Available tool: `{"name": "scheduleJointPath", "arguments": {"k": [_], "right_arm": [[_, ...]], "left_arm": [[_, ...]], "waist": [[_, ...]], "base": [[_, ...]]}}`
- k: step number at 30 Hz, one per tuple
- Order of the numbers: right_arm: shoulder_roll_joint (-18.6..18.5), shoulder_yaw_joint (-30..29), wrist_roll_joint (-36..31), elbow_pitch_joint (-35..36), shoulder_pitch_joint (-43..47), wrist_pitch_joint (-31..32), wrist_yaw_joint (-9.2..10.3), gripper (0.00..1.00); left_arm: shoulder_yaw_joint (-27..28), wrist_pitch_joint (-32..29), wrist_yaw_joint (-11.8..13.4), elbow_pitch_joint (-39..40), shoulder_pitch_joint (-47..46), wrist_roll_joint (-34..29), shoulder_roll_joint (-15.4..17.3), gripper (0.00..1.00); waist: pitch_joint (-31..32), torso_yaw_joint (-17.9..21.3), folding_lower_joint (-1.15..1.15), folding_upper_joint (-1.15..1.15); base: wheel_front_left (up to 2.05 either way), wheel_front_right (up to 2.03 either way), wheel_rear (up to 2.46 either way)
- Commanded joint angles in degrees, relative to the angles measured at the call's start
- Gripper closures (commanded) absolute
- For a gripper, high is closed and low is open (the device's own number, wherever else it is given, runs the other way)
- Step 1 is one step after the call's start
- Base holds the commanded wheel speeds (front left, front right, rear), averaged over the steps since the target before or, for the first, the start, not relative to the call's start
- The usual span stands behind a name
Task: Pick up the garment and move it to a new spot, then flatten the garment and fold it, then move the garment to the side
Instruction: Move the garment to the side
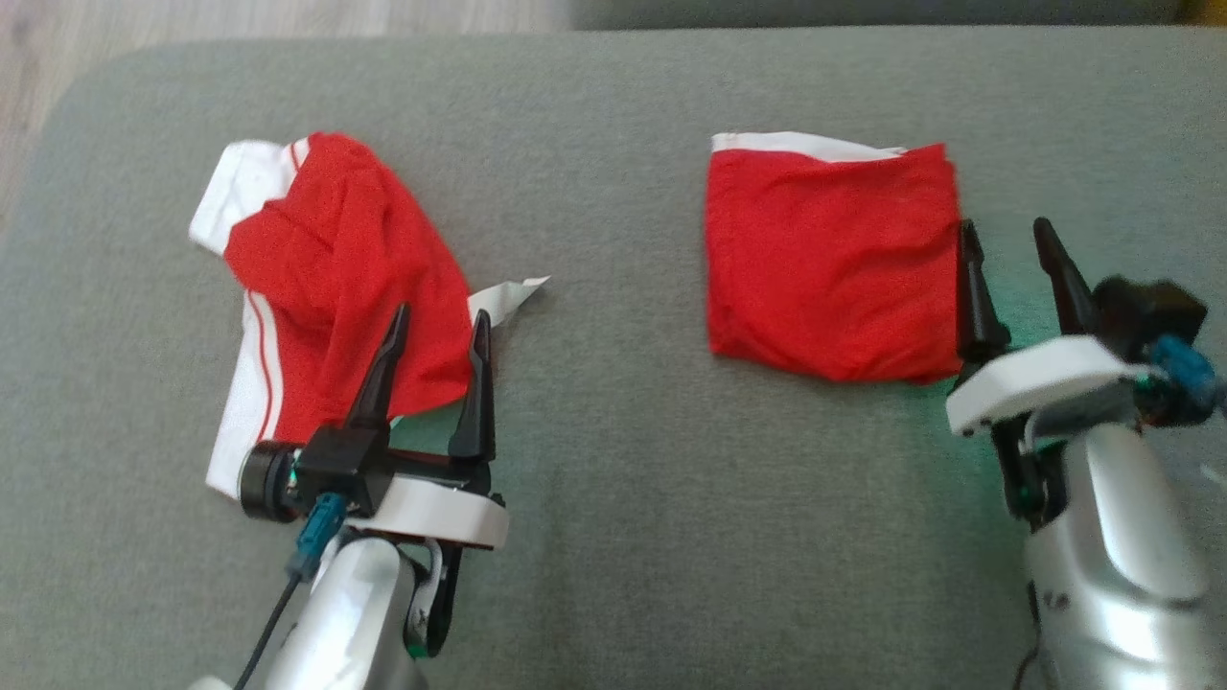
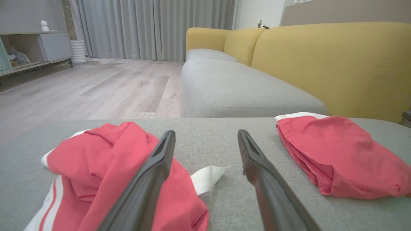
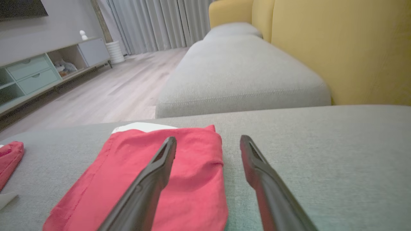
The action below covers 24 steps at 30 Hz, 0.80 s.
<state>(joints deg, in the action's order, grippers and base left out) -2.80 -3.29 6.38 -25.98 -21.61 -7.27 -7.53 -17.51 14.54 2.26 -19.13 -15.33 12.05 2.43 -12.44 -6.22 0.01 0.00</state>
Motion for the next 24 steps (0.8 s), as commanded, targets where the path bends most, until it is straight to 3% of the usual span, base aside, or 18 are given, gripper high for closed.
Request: {"name": "scheduleJointPath", "arguments": {"k": [1,8,13,14,15,24], "right_arm": [[-0.08,0.21,0.17,-0.74,-3.05,1.78,0.04,0.0],[-0.08,-3.35,2.77,-11.76,-9.53,7.37,0.04,0.0],[-0.09,-2.26,3.19,-18.02,-11.72,9.82,0.04,0.0],[-0.22,-1.95,2.91,-18.85,-12.02,9.99,0.04,0.59],[-0.52,-1.56,2.5,-19.43,-12.32,9.77,0.04,1.0],[-5.51,4.87,-2.43,-19.87,-13.38,6.28,0.04,1.0]], "left_arm": [[1.25,0.46,-0.06,1.34,-2.03,-0.07,0.44,0.0],[-0.31,0.46,0.24,1.29,-3.0,1.07,0.44,0.0],[-0.5,0.46,0.59,1.27,-3.11,1.35,0.44,0.0],[-0.42,0.46,0.6,1.23,-3.11,1.32,0.44,0.0],[-0.33,0.46,0.62,1.17,-3.13,1.3,0.44,0.0],[0.79,0.46,0.99,0.95,-2.35,1.06,0.44,0.0]], "waist": [[-1.91,-1.88,-0.01,0.0],[-4.1,-4.44,-0.01,0.0],[-4.49,-5.04,-0.01,0.0],[-4.49,-5.04,-0.01,0.0],[-4.43,-5.02,-0.01,0.0],[-2.11,-3.03,-0.01,0.0]], "base": [[0.0,0.0,0.0],[0.0,0.0,0.0],[0.0,0.0,0.0],[0.0,0.0,0.0],[0.0,0.0,0.0],[0.0,0.0,0.0]]}}
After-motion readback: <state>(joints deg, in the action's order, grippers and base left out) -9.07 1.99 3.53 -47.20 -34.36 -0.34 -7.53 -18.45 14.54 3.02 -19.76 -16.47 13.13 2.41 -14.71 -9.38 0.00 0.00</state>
